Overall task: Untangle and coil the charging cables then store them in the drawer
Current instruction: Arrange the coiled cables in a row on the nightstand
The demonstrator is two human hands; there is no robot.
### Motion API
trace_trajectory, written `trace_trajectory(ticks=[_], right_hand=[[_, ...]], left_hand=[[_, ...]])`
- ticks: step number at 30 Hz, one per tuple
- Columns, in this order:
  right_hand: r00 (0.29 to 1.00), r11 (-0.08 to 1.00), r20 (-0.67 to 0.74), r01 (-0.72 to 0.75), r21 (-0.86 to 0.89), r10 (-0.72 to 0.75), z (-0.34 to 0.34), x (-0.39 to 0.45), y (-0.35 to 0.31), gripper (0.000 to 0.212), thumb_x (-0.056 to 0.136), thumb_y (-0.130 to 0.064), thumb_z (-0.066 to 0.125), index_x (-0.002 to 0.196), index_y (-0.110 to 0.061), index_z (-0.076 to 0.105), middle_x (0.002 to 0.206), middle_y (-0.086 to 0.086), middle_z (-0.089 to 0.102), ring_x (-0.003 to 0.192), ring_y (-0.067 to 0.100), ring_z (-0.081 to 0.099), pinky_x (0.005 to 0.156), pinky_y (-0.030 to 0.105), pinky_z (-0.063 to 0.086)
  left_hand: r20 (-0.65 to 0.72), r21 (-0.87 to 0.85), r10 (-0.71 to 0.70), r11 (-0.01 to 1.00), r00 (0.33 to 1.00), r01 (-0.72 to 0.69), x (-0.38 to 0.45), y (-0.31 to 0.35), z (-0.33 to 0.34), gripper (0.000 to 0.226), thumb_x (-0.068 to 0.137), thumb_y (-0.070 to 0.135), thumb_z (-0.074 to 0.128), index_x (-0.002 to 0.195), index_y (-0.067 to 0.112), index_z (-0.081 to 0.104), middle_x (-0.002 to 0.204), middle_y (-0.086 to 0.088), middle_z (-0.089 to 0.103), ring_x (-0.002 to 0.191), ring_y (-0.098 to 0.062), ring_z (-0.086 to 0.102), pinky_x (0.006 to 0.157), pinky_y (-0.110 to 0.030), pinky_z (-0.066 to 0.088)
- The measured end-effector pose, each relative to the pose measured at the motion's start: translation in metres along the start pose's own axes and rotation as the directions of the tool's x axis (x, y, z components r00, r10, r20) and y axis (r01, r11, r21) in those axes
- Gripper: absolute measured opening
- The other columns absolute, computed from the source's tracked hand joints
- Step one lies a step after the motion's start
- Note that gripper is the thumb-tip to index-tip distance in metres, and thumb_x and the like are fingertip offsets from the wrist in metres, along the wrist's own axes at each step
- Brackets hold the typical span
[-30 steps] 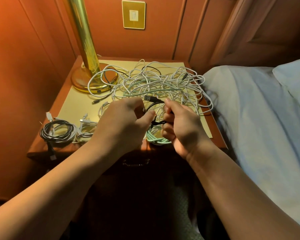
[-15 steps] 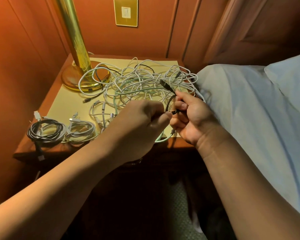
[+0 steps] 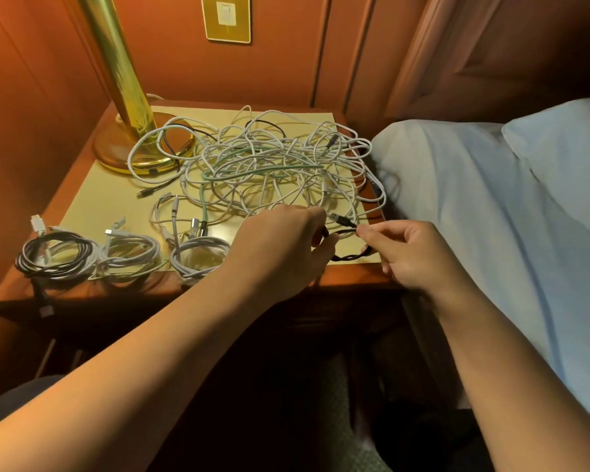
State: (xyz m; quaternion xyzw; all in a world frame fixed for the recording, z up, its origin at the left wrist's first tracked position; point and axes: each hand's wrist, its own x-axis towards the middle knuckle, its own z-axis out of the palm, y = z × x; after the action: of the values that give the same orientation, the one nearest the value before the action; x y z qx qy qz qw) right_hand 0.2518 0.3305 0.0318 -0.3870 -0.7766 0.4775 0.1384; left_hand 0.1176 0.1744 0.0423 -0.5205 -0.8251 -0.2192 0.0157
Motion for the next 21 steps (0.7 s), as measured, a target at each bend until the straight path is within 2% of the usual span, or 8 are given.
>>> trace_trajectory(ticks=[2, 5, 9, 12, 14, 16, 19, 21], right_hand=[[1.000, 0.996, 0.008, 0.021, -0.089, -0.020, -0.002, 0.005, 0.008, 0.023, 0.094, -0.046, 0.072, 0.103, -0.026, 0.080, 0.071, -0.015, 0.066, 0.066, 0.007, 0.060, 0.053, 0.012, 0.043], [1.000, 0.975, 0.000, -0.002, -0.223, 0.002, -0.002, 0.012, 0.019, 0.024, 0.091, -0.049, 0.076, 0.098, -0.027, 0.081, 0.089, -0.011, 0.073, 0.085, 0.012, 0.067, 0.068, 0.025, 0.048], [0.999, 0.954, -0.041, -0.030, -0.298, 0.019, -0.003, 0.017, 0.025, 0.025, 0.088, -0.050, 0.079, 0.100, -0.027, 0.079, 0.090, -0.011, 0.071, 0.090, 0.012, 0.067, 0.073, 0.028, 0.053], [1.000, 0.944, -0.011, -0.031, -0.329, 0.029, -0.001, 0.018, 0.025, 0.028, 0.087, -0.050, 0.080, 0.102, -0.028, 0.074, 0.093, -0.008, 0.070, 0.093, 0.015, 0.067, 0.080, 0.033, 0.057], [1.000, 0.939, 0.012, -0.020, -0.344, 0.026, 0.000, 0.018, 0.025, 0.024, 0.087, -0.049, 0.080, 0.099, -0.029, 0.075, 0.099, -0.006, 0.071, 0.096, 0.015, 0.066, 0.080, 0.033, 0.056], [0.999, 0.939, 0.038, -0.023, -0.343, 0.038, -0.002, 0.019, 0.022, 0.023, 0.088, -0.049, 0.079, 0.098, -0.029, 0.075, 0.100, -0.005, 0.070, 0.096, 0.016, 0.066, 0.078, 0.032, 0.054], [0.999, 0.954, 0.014, -0.029, -0.298, 0.035, -0.006, 0.022, 0.014, 0.025, 0.092, -0.050, 0.075, 0.100, -0.027, 0.073, 0.080, -0.009, 0.060, 0.081, 0.013, 0.062, 0.065, 0.028, 0.047], [0.999, 0.960, -0.051, -0.003, -0.278, -0.011, -0.007, 0.027, 0.011, 0.025, 0.092, -0.051, 0.073, 0.098, -0.026, 0.073, 0.076, -0.011, 0.060, 0.077, 0.011, 0.060, 0.064, 0.027, 0.043]], left_hand=[[0.024, 0.053, 0.001, 0.999, 1.000, -0.002, 0.006, 0.003, 0.008, 0.032, 0.099, 0.052, 0.053, 0.087, 0.023, 0.055, 0.080, 0.007, 0.060, 0.073, -0.022, 0.058, 0.062, -0.033, 0.051], [0.072, 0.134, 0.005, 0.991, 0.997, -0.015, 0.012, 0.006, 0.015, 0.033, 0.096, 0.054, 0.058, 0.092, 0.021, 0.056, 0.088, 0.005, 0.062, 0.080, -0.023, 0.061, 0.060, -0.032, 0.045], [0.162, 0.227, -0.011, 0.974, 0.987, -0.026, 0.015, 0.005, 0.011, 0.042, 0.082, 0.062, 0.068, 0.094, 0.025, 0.052, 0.086, 0.007, 0.057, 0.080, -0.021, 0.060, 0.055, -0.029, 0.035], [0.150, 0.261, -0.041, 0.965, 0.988, 0.000, 0.013, 0.005, 0.007, 0.030, 0.082, 0.049, 0.072, 0.092, 0.026, 0.054, 0.078, 0.008, 0.054, 0.075, -0.022, 0.058, 0.052, -0.028, 0.031], [0.106, 0.266, -0.062, 0.964, 0.992, 0.031, 0.010, 0.005, 0.009, 0.016, 0.089, 0.036, 0.066, 0.095, 0.024, 0.057, 0.076, 0.007, 0.051, 0.072, -0.023, 0.055, 0.054, -0.028, 0.034], [0.048, 0.241, -0.067, 0.969, 0.997, 0.053, 0.007, 0.000, 0.014, 0.009, 0.093, 0.030, 0.060, 0.095, 0.022, 0.058, 0.079, 0.004, 0.059, 0.073, -0.026, 0.061, 0.057, -0.030, 0.043], [-0.012, 0.190, -0.044, 0.981, 0.999, 0.045, 0.004, -0.007, 0.017, 0.017, 0.094, 0.040, 0.060, 0.092, 0.023, 0.058, 0.077, 0.004, 0.062, 0.072, -0.026, 0.064, 0.060, -0.033, 0.054], [-0.048, 0.109, -0.029, 0.993, 0.998, 0.034, 0.004, -0.010, 0.013, 0.027, 0.091, 0.052, 0.064, 0.091, 0.025, 0.058, 0.073, 0.007, 0.061, 0.069, -0.020, 0.061, 0.061, -0.032, 0.055]])
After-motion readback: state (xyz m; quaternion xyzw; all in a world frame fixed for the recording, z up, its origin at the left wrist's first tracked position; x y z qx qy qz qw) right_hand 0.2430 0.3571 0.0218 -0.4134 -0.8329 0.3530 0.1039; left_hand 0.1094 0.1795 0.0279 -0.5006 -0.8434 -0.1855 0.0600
